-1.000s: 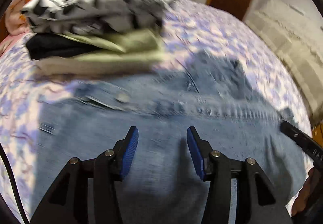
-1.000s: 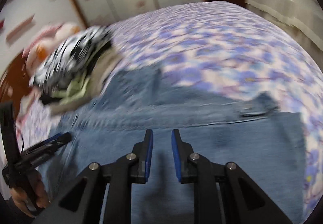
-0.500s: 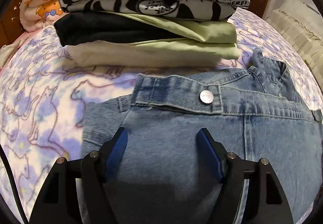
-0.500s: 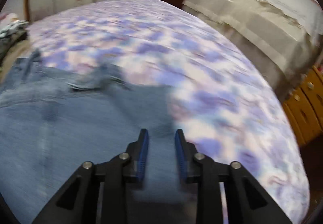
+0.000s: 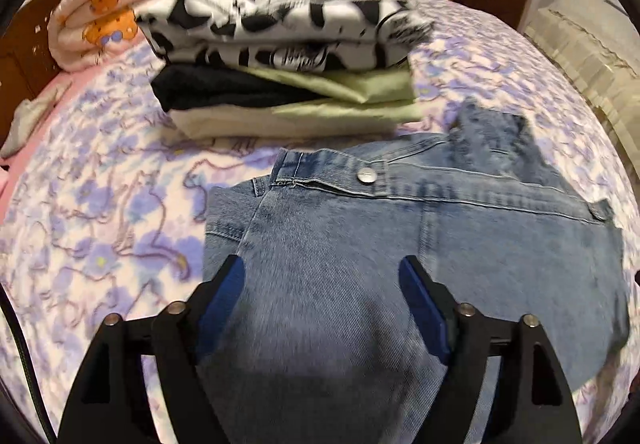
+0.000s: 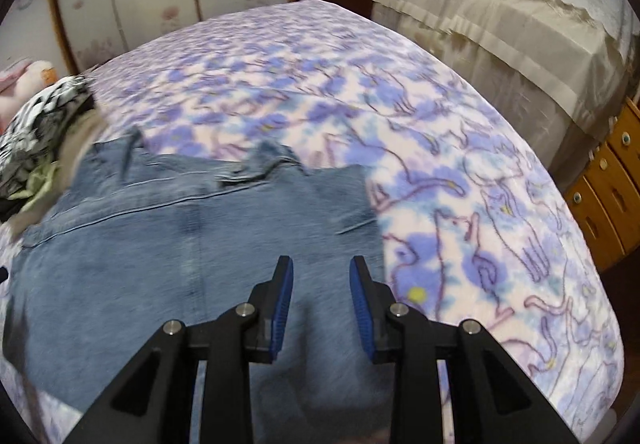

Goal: Fold large clothes
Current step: 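Open both tools and lift them off the folded jacket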

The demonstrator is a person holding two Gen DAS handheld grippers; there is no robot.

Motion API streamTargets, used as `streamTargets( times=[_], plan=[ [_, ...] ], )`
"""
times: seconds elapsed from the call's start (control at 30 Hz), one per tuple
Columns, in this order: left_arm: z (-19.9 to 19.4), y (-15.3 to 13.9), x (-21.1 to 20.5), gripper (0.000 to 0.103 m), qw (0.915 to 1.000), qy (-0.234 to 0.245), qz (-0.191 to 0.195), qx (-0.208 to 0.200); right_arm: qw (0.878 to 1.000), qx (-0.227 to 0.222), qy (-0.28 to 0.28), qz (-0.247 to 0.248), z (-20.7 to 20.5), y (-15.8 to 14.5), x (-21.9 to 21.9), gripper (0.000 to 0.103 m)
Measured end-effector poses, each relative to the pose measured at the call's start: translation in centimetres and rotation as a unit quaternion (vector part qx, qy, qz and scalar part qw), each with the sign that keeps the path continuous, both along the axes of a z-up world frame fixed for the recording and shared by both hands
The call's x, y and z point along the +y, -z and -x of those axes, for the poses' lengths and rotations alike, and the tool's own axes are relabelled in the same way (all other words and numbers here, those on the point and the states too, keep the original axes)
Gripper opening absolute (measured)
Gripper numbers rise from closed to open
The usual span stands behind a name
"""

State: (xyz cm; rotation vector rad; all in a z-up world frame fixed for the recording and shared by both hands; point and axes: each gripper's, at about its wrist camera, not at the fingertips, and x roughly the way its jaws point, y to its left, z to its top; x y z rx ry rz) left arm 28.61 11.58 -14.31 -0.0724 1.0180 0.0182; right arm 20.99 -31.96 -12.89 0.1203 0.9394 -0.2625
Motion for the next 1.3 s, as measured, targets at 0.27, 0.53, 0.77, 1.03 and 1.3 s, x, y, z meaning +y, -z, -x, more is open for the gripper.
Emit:
streamTargets(
  times=[0.27, 0.53, 0.77, 1.03, 1.3],
  plan=[
    [4.5, -4.3, 0.2, 0.089, 0.9998, 0.015, 0.010, -0.006, 0.999, -0.031, -0.041, -0.003, 3.4, -4.8, 2.6, 0.029],
    [8.6, -7.8, 1.5, 0.103, 0.9989, 0.020, 0.028, -0.032, 0.995, -0.067, -0.074, 0.025, 7.1, -8.8, 4.5, 0.029],
    [11.4, -9.5, 1.2, 0.103, 0.9965, 0.044, 0.060, -0.038, 0.989, -0.096, -0.104, 0.037, 9.8, -10.6, 6.7, 0.036],
    [14.0, -8.0, 0.5, 0.103, 0.9916, 0.046, 0.117, -0.031, 0.986, -0.116, -0.119, 0.014, 11.9, -10.2, 9.3, 0.037],
    [14.8, -0.6, 1.3, 0.103, 0.9829, 0.013, 0.180, 0.035, 0.985, -0.116, -0.125, 0.020, 12.0, -6.3, 12.2, 0.037]
  ],
)
